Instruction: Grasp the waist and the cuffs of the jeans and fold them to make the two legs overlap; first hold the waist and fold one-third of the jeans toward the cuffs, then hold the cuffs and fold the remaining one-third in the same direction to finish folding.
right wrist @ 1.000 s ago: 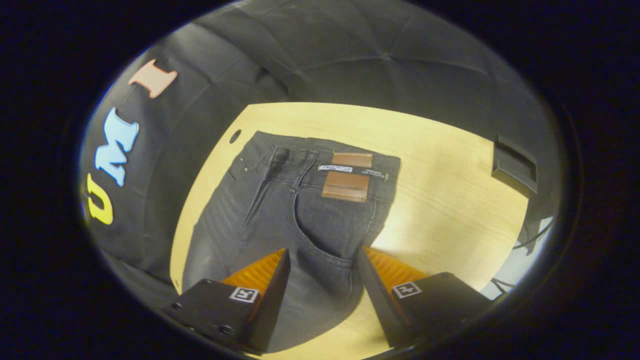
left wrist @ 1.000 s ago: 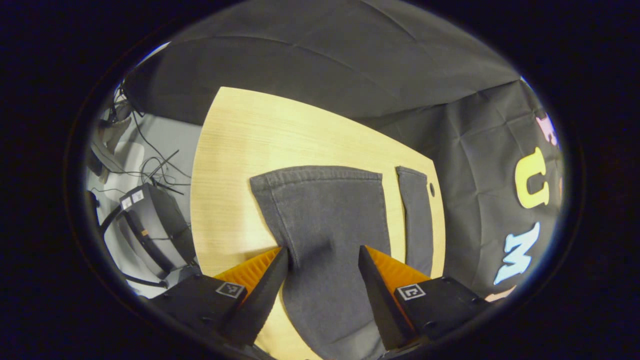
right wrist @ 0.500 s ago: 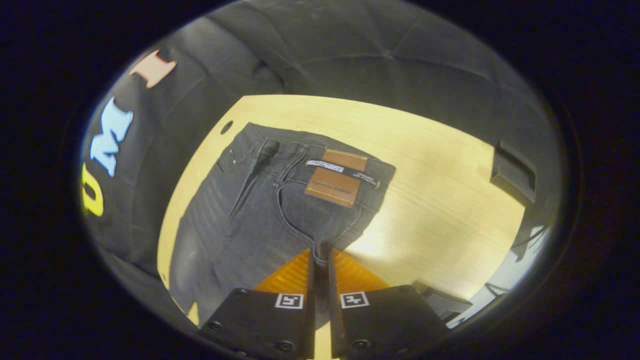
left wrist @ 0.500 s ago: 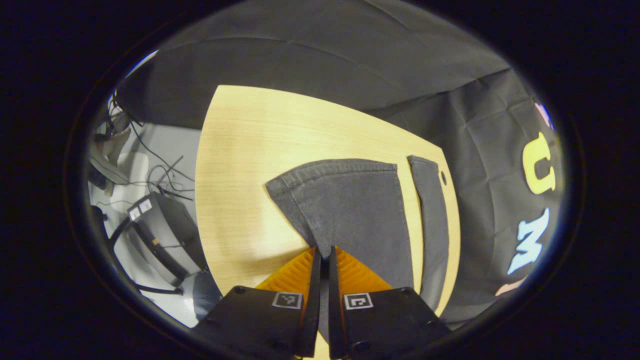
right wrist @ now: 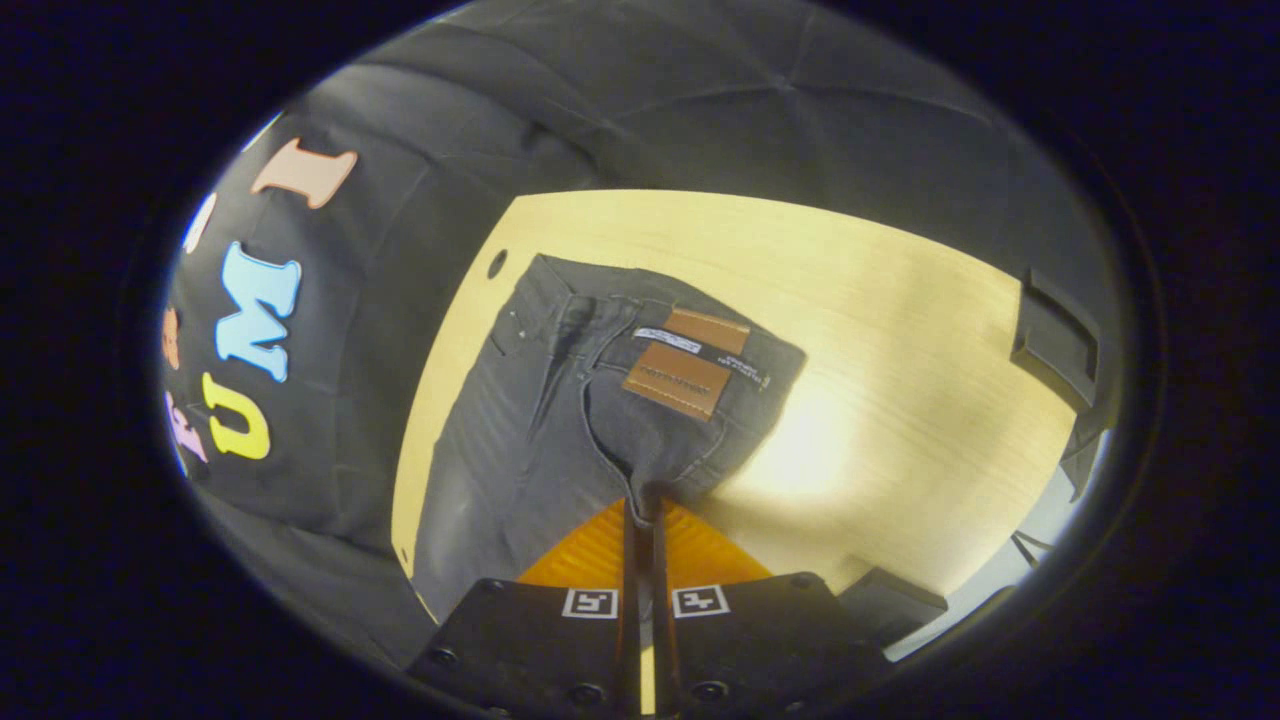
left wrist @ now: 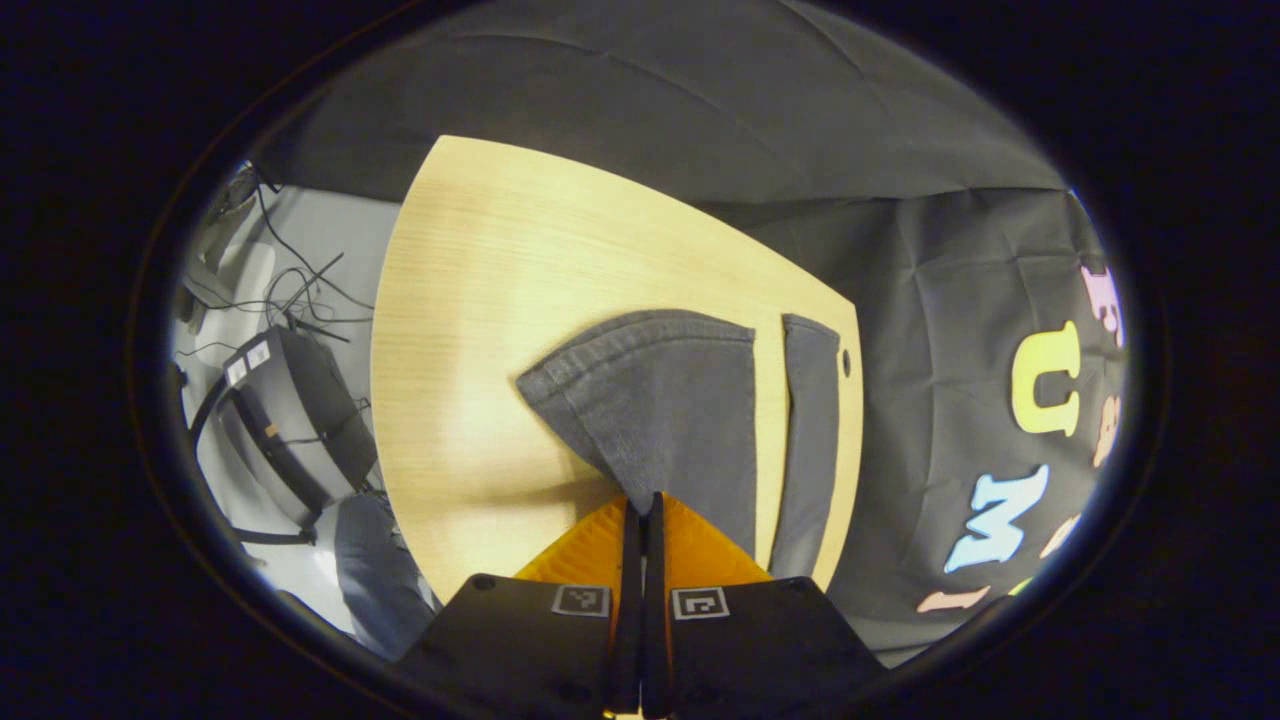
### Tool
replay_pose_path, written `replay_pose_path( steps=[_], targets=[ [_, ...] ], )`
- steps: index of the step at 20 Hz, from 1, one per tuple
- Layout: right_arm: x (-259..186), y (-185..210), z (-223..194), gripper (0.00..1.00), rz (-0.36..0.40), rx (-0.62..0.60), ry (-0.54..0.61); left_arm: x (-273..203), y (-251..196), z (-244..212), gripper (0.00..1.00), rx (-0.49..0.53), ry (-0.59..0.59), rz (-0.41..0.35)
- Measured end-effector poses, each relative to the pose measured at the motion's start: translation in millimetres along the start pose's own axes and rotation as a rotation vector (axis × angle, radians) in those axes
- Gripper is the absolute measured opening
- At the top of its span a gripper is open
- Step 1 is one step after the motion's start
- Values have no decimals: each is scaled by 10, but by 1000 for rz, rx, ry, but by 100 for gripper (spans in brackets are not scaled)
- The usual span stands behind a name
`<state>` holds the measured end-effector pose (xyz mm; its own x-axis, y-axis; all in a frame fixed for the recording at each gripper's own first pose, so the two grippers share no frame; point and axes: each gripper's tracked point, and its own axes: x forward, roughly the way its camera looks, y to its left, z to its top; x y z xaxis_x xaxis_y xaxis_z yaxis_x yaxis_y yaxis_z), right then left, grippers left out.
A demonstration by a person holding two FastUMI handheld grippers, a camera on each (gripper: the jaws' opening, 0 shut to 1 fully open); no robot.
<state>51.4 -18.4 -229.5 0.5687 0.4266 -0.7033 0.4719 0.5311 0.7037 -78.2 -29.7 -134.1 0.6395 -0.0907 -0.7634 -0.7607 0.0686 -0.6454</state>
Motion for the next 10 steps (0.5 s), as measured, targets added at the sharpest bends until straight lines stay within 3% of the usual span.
replay_pose_path(
  steps=[10],
  targets=[
    [-136,1115,561,5,272,-39,139,-240,-1135,-107,8,-157,79,-132]
  ],
)
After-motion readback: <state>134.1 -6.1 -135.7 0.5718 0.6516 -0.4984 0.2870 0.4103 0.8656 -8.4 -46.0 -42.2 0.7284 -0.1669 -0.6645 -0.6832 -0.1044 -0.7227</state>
